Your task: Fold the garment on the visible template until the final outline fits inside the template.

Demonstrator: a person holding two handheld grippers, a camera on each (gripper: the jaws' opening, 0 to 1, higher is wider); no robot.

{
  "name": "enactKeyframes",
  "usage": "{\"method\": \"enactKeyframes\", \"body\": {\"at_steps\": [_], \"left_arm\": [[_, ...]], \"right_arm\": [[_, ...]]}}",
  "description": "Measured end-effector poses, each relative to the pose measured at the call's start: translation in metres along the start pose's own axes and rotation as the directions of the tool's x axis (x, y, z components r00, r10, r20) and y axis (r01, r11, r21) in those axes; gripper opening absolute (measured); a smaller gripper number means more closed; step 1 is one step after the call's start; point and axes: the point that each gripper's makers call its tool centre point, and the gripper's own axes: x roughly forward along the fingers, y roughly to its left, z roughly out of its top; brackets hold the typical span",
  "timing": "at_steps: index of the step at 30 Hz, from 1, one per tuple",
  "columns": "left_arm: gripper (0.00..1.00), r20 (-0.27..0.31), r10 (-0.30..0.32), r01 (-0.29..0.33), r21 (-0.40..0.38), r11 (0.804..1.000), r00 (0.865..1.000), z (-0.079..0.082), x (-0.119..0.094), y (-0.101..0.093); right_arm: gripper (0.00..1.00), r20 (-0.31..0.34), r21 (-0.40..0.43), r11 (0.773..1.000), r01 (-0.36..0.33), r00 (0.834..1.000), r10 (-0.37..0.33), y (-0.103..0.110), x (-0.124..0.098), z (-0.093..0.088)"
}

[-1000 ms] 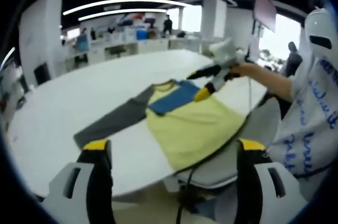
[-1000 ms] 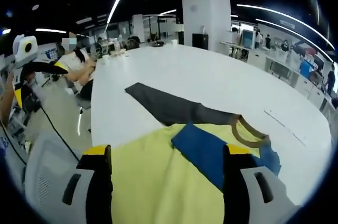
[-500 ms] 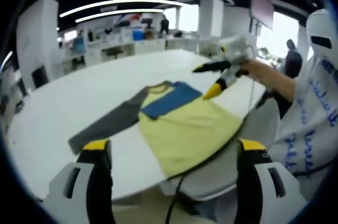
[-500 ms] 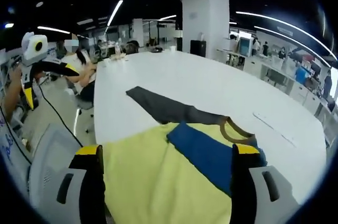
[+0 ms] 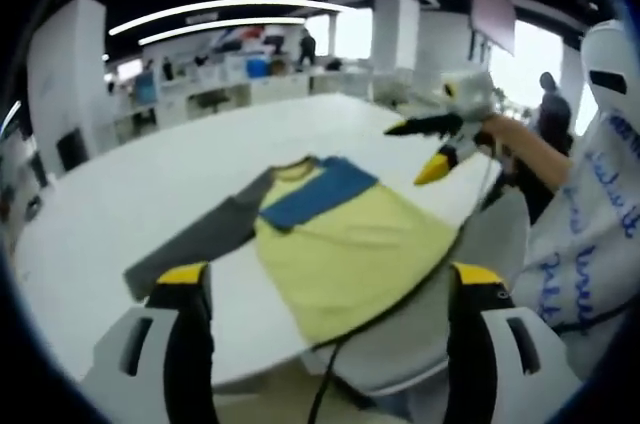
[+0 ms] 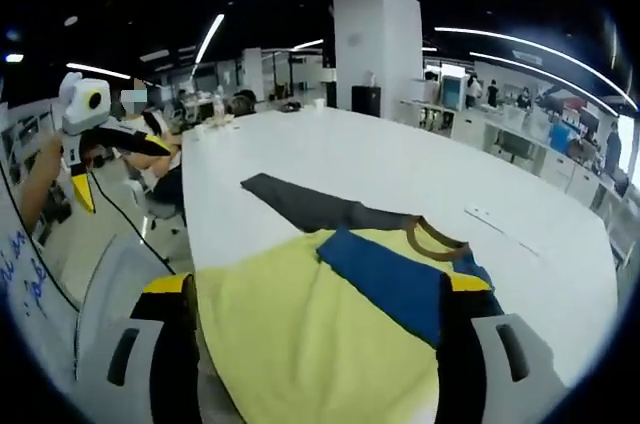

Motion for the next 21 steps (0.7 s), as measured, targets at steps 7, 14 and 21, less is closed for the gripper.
{"method": "enactKeyframes", "body": {"at_steps": [7, 14, 21], "left_arm": [[0.92, -0.001, 0.002, -0.002, 0.009, 1.000, 1.000, 0.001, 0.001, 0.007], [0.86, -0.012, 0.001, -0.001, 0.023, 1.000, 1.000, -0.003, 0.001, 0.017], [0.76, -0.008, -0.010, 0.010, 0.031, 0.999, 1.000, -0.002, -0.002, 0.025]], "right_arm": [[1.00, -0.031, -0.012, 0.999, 0.029, 0.999, -0.030, 0.005, -0.020, -0.007], [1.00, -0.012, -0.001, 0.996, 0.088, 0.996, -0.088, 0.006, -0.045, -0.003], [1.00, -0.004, 0.019, 0.989, 0.145, 0.989, -0.145, 0.003, -0.060, -0.007]]}}
